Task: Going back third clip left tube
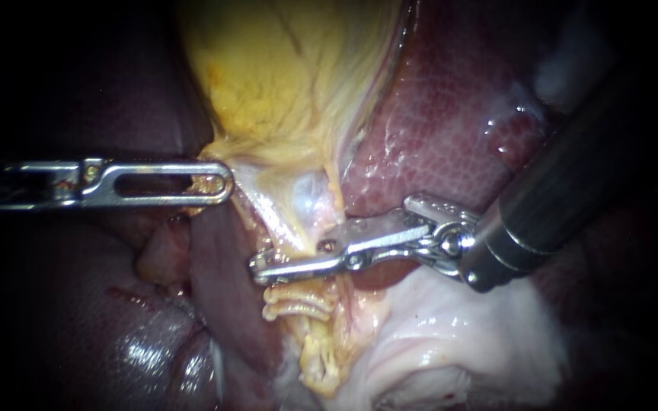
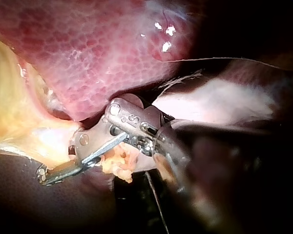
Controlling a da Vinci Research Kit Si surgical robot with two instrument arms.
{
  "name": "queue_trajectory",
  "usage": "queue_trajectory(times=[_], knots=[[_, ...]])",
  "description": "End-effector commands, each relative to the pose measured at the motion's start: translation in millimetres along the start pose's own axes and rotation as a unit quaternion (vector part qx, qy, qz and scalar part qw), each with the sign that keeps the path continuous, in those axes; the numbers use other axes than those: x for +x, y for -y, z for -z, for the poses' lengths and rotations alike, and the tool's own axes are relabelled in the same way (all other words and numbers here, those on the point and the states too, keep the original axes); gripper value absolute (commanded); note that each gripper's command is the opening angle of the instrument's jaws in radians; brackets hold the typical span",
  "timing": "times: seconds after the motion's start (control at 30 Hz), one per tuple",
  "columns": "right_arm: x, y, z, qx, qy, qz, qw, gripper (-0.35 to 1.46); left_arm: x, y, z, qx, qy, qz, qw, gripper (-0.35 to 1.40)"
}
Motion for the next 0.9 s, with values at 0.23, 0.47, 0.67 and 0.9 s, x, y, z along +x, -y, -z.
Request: queue_trajectory(times=[0.23, 0.47, 0.67, 0.9], knots=[[0.1, 0.0, -0.2, 0.001, 0.001, 0.0, 1.0, -0.22, 0.0, 0.0, 0.1, 0.0, 0.0, 0.0, 1.0, -0.35], [0.4, -0.4, -1.4, -0.041, -0.019, 0.013, 0.9989, 0.59, 0.0, 0.0, 0.1, 0.0, 0.0, 0.0, 1.0, -0.35], [0.6, -0.8, -1.2, -0.066, -0.029, 0.032, 0.9969, 0.6, 0.1, 0.1, 0.1, 0.0, 0.0, 0.0, 1.0, -0.35], [0.6, -1.3, -0.4, -0.067, -0.029, 0.037, 0.9966, 0.6, 0.1, 0.2, 0.1, 0.001, -0.001, 0.0, 1.0, -0.35]])
